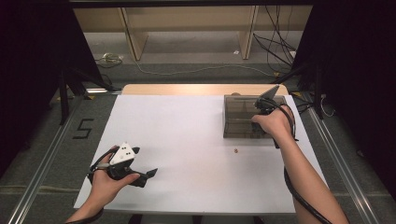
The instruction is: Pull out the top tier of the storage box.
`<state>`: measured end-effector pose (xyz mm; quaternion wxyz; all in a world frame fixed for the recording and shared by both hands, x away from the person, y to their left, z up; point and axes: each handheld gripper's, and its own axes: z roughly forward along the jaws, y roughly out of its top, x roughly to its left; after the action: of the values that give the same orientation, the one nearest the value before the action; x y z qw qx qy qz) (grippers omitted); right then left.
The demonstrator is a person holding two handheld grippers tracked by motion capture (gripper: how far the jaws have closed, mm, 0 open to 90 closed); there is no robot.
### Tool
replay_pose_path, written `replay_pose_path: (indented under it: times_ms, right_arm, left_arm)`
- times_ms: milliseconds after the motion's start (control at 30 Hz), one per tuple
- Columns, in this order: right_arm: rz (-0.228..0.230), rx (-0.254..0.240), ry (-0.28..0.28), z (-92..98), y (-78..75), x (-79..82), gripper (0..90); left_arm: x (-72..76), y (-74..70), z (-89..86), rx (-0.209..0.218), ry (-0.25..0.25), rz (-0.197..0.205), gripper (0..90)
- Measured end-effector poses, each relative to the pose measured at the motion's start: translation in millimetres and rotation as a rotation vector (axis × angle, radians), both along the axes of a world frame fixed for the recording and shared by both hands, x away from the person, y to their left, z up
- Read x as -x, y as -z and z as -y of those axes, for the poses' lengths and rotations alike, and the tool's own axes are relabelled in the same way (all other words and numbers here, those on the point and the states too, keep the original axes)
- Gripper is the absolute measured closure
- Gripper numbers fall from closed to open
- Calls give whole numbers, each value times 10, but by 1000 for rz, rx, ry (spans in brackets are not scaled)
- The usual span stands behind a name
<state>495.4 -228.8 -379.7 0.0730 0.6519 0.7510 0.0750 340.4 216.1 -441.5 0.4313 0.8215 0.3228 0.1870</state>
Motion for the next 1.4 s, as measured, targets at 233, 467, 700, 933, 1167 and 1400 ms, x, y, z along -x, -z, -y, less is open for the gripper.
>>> replay_pose_path:
  times_ms: [233, 467, 700, 933, 1167, 1400]
  right_arm:
    - [0, -6, -3, 6, -1, 34, 570]
    - [2, -10, -3, 13, 3, 72, 571]
    - [0, -16, -2, 18, 1, 105, 570]
    - [-5, -18, 4, 17, -1, 131, 571]
    - [-3, -20, 2, 22, -2, 161, 571]
    - [-4, -18, -2, 21, 0, 192, 570]
  left_arm:
    - [-3, 4, 4, -2, 1, -1, 0]
    - [3, -5, 3, 1, -1, 11, 0]
    - [1, 1, 5, -1, -1, 8, 0]
    - [-3, 5, 4, -3, -1, 9, 0]
    - [0, 2, 2, -2, -2, 10, 0]
    - [1, 2, 2, -1, -2, 17, 0]
